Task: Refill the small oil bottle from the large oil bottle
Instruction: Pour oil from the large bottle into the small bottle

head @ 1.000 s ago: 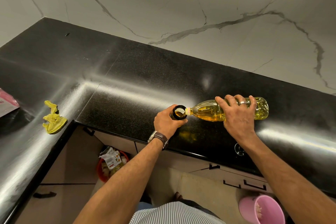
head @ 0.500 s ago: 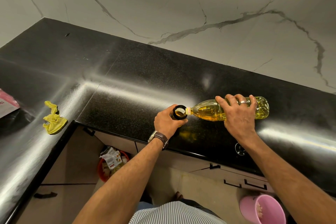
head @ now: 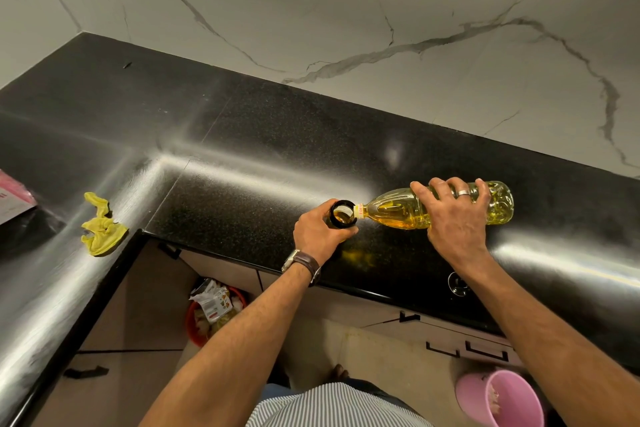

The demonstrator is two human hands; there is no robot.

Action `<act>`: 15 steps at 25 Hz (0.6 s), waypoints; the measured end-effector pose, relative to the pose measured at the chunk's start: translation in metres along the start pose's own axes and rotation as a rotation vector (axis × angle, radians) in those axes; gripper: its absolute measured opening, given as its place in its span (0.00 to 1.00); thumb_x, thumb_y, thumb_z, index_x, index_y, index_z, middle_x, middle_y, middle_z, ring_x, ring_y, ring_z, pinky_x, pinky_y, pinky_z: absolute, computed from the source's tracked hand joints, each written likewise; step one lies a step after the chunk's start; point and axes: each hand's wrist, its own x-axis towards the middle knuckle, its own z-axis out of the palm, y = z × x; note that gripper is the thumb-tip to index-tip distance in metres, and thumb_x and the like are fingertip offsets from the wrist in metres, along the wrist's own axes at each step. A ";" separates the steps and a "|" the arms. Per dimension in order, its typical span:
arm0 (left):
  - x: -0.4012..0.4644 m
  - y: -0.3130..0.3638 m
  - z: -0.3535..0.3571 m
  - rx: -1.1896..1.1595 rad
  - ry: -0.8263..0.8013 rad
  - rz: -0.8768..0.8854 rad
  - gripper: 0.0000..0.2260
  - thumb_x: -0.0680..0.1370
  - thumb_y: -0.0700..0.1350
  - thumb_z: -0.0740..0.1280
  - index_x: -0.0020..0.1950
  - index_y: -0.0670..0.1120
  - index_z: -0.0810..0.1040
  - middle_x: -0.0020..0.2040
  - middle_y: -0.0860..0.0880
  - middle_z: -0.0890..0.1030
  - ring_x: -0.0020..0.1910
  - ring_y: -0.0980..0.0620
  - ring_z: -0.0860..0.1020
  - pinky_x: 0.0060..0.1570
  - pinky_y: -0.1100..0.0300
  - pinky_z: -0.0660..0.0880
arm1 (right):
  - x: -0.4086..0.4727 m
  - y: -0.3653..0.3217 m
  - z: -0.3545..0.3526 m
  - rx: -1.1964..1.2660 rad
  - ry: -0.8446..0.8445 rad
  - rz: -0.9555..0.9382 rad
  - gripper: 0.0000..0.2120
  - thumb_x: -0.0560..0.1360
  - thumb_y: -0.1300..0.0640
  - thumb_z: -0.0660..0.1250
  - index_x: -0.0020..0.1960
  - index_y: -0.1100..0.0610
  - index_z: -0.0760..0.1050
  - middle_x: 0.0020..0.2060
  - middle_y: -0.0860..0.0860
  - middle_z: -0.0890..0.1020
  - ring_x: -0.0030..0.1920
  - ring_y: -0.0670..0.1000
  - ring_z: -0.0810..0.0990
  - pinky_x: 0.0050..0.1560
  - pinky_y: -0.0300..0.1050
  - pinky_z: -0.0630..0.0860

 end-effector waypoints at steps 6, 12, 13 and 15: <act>0.001 -0.001 0.000 -0.007 0.001 0.000 0.25 0.66 0.57 0.83 0.62 0.58 0.83 0.53 0.57 0.86 0.55 0.57 0.82 0.58 0.55 0.80 | 0.001 0.001 0.001 0.003 0.001 -0.005 0.39 0.68 0.58 0.79 0.75 0.46 0.69 0.68 0.56 0.78 0.69 0.63 0.74 0.72 0.71 0.60; 0.001 -0.003 0.001 -0.014 -0.002 -0.008 0.26 0.66 0.58 0.83 0.62 0.58 0.83 0.52 0.59 0.86 0.54 0.59 0.82 0.58 0.56 0.80 | 0.000 0.000 -0.001 -0.001 0.003 -0.003 0.39 0.68 0.59 0.79 0.75 0.46 0.69 0.68 0.56 0.78 0.69 0.63 0.74 0.72 0.72 0.60; 0.001 -0.003 0.001 -0.019 0.001 -0.007 0.26 0.66 0.57 0.83 0.62 0.58 0.83 0.53 0.59 0.86 0.54 0.59 0.82 0.58 0.56 0.80 | 0.000 0.000 -0.001 -0.002 0.003 -0.004 0.39 0.68 0.59 0.79 0.75 0.46 0.69 0.68 0.56 0.78 0.69 0.63 0.74 0.72 0.72 0.60; 0.001 -0.002 0.000 -0.020 0.002 -0.006 0.26 0.66 0.57 0.83 0.62 0.57 0.83 0.53 0.58 0.86 0.55 0.58 0.82 0.58 0.57 0.79 | 0.000 0.000 -0.001 -0.005 0.001 -0.004 0.39 0.68 0.59 0.79 0.76 0.46 0.69 0.68 0.56 0.78 0.69 0.63 0.74 0.72 0.71 0.60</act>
